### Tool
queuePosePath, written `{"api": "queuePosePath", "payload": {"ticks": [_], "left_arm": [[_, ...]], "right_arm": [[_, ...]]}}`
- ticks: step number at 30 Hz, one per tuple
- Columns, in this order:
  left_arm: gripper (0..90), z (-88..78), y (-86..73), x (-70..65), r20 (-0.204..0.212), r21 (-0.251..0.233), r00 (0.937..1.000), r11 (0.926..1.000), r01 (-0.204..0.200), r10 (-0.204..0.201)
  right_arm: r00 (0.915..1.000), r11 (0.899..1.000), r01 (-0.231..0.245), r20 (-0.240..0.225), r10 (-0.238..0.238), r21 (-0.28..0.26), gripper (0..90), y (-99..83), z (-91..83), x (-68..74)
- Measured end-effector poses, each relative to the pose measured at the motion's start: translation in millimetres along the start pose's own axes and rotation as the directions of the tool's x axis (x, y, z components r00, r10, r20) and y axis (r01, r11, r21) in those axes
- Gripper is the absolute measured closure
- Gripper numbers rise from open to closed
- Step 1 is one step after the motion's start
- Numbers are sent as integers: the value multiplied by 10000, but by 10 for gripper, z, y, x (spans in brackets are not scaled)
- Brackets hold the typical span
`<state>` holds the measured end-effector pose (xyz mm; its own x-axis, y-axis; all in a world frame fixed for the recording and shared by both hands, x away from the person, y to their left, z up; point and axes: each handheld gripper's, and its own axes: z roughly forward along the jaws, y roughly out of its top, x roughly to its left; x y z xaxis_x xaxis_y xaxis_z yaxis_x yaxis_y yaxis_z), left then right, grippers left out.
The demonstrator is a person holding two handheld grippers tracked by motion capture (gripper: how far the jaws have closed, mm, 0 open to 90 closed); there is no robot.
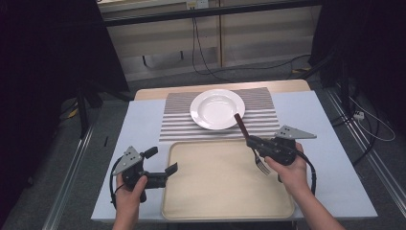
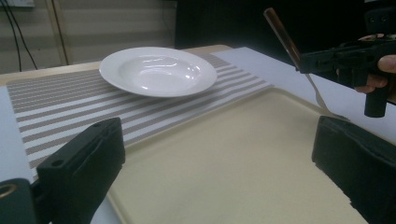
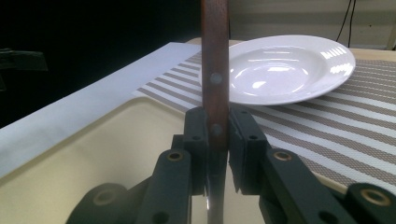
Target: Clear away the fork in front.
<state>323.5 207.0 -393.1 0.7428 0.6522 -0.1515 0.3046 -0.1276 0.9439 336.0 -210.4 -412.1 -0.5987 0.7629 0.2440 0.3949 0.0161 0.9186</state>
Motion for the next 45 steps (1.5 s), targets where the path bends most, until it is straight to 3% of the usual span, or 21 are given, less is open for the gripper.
{"api": "queuePosePath", "payload": {"ticks": [10,18,32,40,44,45], "left_arm": [[26,213,117,-83,309,39,9995,10000,35,-36],[23,368,136,-122,251,69,9993,9996,279,-280],[36,614,218,-216,737,4,9965,9992,394,-393],[166,792,263,-298,1121,-89,9902,9964,848,-833],[317,860,263,-333,1524,-45,9837,9953,969,-951],[451,873,258,-334,1592,15,9818,9945,1045,-1034]], "right_arm": [[9986,9995,290,-439,-293,-81,784,-4,128,199],[9955,9987,510,-798,-515,-87,784,-27,204,351],[9913,9975,710,-1112,-701,41,784,-73,330,479],[9853,9952,976,-1409,-969,-22,784,-71,423,647],[9815,9931,1176,-1525,-1160,18,784,-86,459,717],[9814,9923,1236,-1478,-1223,-8,784,-88,460,742]]}}
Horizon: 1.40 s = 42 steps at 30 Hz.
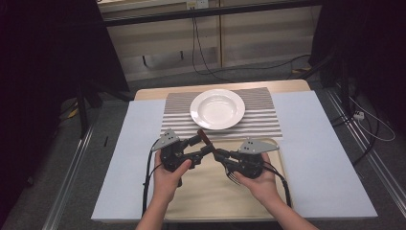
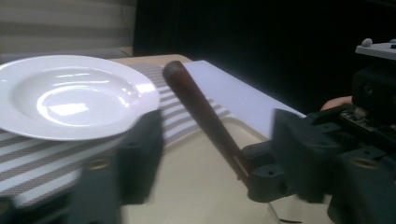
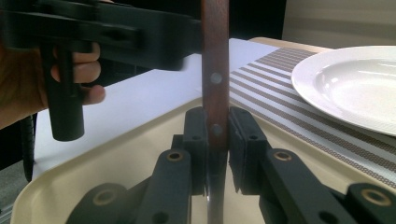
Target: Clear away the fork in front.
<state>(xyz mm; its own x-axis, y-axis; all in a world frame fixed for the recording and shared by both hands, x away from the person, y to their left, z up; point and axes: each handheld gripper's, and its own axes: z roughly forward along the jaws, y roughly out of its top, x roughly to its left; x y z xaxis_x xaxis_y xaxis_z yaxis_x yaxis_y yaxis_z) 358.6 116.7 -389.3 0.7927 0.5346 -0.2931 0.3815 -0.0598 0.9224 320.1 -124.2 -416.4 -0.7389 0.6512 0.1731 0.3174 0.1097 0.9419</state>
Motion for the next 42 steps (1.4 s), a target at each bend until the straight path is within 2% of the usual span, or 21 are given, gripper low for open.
{"api": "queuePosePath", "payload": {"ticks": [2,3,4,5,7,9,11,13,16,20,23,25,29,31,33,37,42], "left_arm": [[484,17,-8,15,146,-9,9996,9997,245,-245],[561,30,-9,20,326,-42,9986,9991,429,-428],[579,30,-9,20,326,-42,9986,9991,429,-428],[579,36,-10,23,535,-146,9972,9984,537,-529],[675,36,-4,22,622,-230,9963,9979,601,-585],[732,32,8,23,1066,-391,9909,9954,872,-827],[770,31,32,6,1361,-317,9878,9962,810,-760],[784,26,63,-21,1222,-114,9911,9984,546,-528],[788,-3,86,-12,1333,-95,9886,9973,724,-705],[792,-92,114,41,1183,-8,9903,9973,733,-727],[793,-177,134,83,1125,111,9911,9974,708,-716],[794,-247,145,113,1105,146,9911,9972,729,-741],[797,-373,159,179,951,315,9930,9973,667,-694],[800,-421,165,195,946,365,9928,9969,697,-728],[804,-465,162,207,974,460,9925,9965,703,-745],[805,-524,145,240,993,624,9910,9945,842,-902],[806,-564,145,269,1027,829,9897,9924,910,-993]], "right_arm": [[10000,10000,-1,-80,0,-8,784,2,0,6],[9999,9999,74,-86,-75,-68,783,10,-5,15],[9999,9999,74,-86,-75,-68,783,10,-5,15],[9998,9999,99,-193,-101,-91,784,16,-5,16],[9997,9998,146,-211,-149,-161,783,27,-14,28],[9996,9995,217,-192,-222,-243,783,36,-19,38],[9990,9989,405,-156,-409,-247,781,37,-12,52],[9988,9986,410,-256,-419,-347,777,22,0,59],[9979,9973,559,-298,-573,-471,767,19,-21,51],[9970,9965,768,-105,-772,-342,692,10,-110,17],[9985,9978,554,-18,-555,-350,597,-21,-199,-79],[9986,9985,462,267,-454,-302,510,-41,-259,-143],[9967,9982,557,598,-544,-211,375,-91,-372,-241],[9946,9978,643,827,-626,-185,321,-119,-420,-275],[9931,9986,525,1053,-513,-87,268,-151,-478,-337],[9927,9993,344,1158,-325,-142,213,-171,-520,-394],[9871,9987,518,1517,-517,28,163,-195,-574,-442]]}}
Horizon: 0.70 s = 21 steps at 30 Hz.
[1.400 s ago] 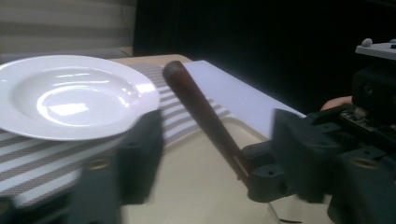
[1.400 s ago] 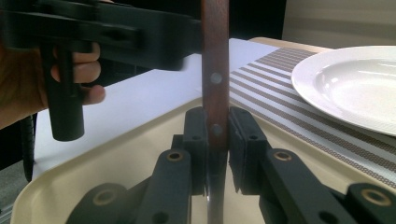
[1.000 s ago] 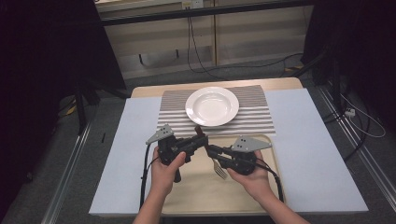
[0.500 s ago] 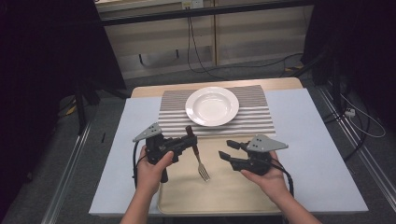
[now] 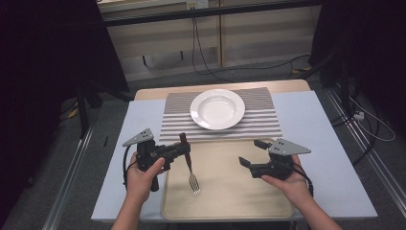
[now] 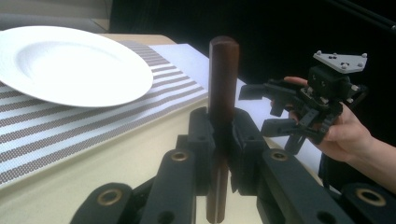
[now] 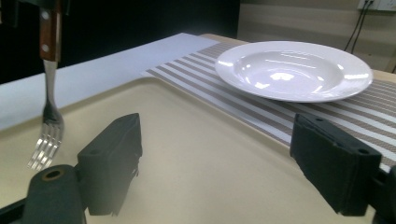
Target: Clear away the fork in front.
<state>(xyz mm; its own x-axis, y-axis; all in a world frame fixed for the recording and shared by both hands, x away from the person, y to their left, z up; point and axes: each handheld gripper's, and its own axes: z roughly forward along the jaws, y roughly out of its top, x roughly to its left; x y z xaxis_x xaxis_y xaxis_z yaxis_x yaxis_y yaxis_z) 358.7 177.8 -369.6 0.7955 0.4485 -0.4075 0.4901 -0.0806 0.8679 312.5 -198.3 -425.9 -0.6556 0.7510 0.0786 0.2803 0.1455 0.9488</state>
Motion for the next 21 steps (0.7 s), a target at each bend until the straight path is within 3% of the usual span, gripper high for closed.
{"api": "queuePosePath", "payload": {"ticks": [14,21], "left_arm": [[807,-124,-49,86,-91,617,9997,9978,224,-218],[808,-234,-111,159,30,853,9981,9945,608,-613]], "right_arm": [[9999,9997,76,123,-79,229,118,-52,-139,-85],[9997,9997,55,245,-61,237,116,-72,-205,-122]]}}
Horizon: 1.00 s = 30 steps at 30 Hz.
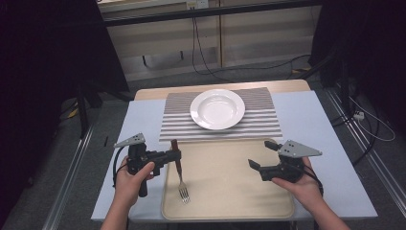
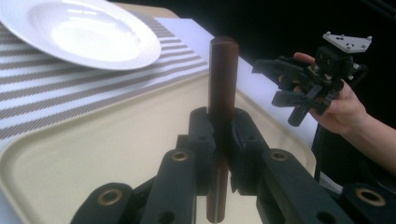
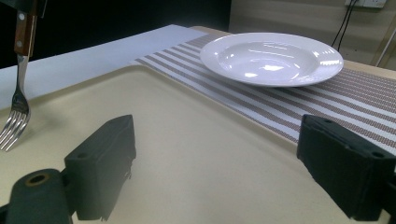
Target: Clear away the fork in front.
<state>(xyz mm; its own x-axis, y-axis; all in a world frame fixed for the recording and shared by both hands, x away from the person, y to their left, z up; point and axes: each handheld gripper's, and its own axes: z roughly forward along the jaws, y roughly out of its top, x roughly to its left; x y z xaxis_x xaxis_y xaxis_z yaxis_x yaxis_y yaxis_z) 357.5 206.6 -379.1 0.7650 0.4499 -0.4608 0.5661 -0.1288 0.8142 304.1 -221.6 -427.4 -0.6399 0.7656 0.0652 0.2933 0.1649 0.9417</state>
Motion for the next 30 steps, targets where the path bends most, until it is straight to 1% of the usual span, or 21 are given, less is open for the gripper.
{"api": "queuePosePath", "payload": {"ticks": [1,2,4,5,8,10,11,12,14,16,17,19,20,22,24,25,28,30], "left_arm": [[808,0,0,0,0,0,10000,10000,0,0],[808,-6,-15,18,55,-24,9999,9999,126,-126],[808,-4,-34,47,8,-97,9997,9996,264,-264],[806,1,-40,62,-79,-110,9997,9997,219,-220],[789,54,-60,97,-604,-143,9979,9996,-260,251],[774,107,-85,129,-908,-174,9951,9990,-405,388],[768,134,-100,145,-1031,-153,9932,9983,-558,540],[760,162,-117,163,-1108,-82,9923,9984,-568,555],[745,208,-156,198,-1111,29,9915,9977,-672,671],[728,243,-192,218,-1278,218,9887,9968,-763,785],[721,257,-215,232,-1296,278,9885,9968,-743,773],[711,262,-244,249,-1372,356,9875,9967,-728,771],[705,259,-258,259,-1392,397,9865,9959,-810,857],[694,245,-286,280,-1470,483,9853,9956,-808,871],[688,239,-303,289,-1470,452,9858,9962,-750,809],[685,232,-310,296,-1520,539,9845,9953,-800,874],[675,233,-334,313,-1554,612,9838,9949,-802,889],[665,244,-352,320,-1631,794,9812,9927,-911,1031]], "right_arm": [[10000,10000,0,0,0,0,116,0,0,0],[10000,10000,2,30,-2,-9,116,-3,-3,-7],[10000,10000,-73,47,73,-1,116,-9,-11,-22],[9999,10000,-91,96,91,2,117,-11,-13,-25],[9999,9999,-122,91,122,-44,116,-18,-15,-31],[9999,9999,-122,62,122,-41,116,-22,-19,-35],[9999,9999,-121,94,122,-62,116,-23,-22,-37],[9999,9999,-138,88,138,-78,116,-25,-24,-41],[9998,9999,-155,88,156,-61,116,-30,-28,-46],[9998,9999,-165,71,165,-49,116,-38,-31,-49],[9998,9999,-165,76,165,-39,116,-41,-32,-50],[9998,9998,-203,56,204,-45,115,-44,-33,-55],[9997,9997,-227,42,227,-49,115,-44,-34,-58],[9998,9998,-211,40,212,-54,115,-45,-35,-60],[9998,9998,-208,63,208,-60,114,-46,-38,-59],[9998,9998,-206,57,206,-69,114,-45,-39,-58],[9997,9997,-243,60,243,-83,114,-46,-41,-58],[9997,9997,-232,57,233,-80,114,-46,-45,-59]]}}
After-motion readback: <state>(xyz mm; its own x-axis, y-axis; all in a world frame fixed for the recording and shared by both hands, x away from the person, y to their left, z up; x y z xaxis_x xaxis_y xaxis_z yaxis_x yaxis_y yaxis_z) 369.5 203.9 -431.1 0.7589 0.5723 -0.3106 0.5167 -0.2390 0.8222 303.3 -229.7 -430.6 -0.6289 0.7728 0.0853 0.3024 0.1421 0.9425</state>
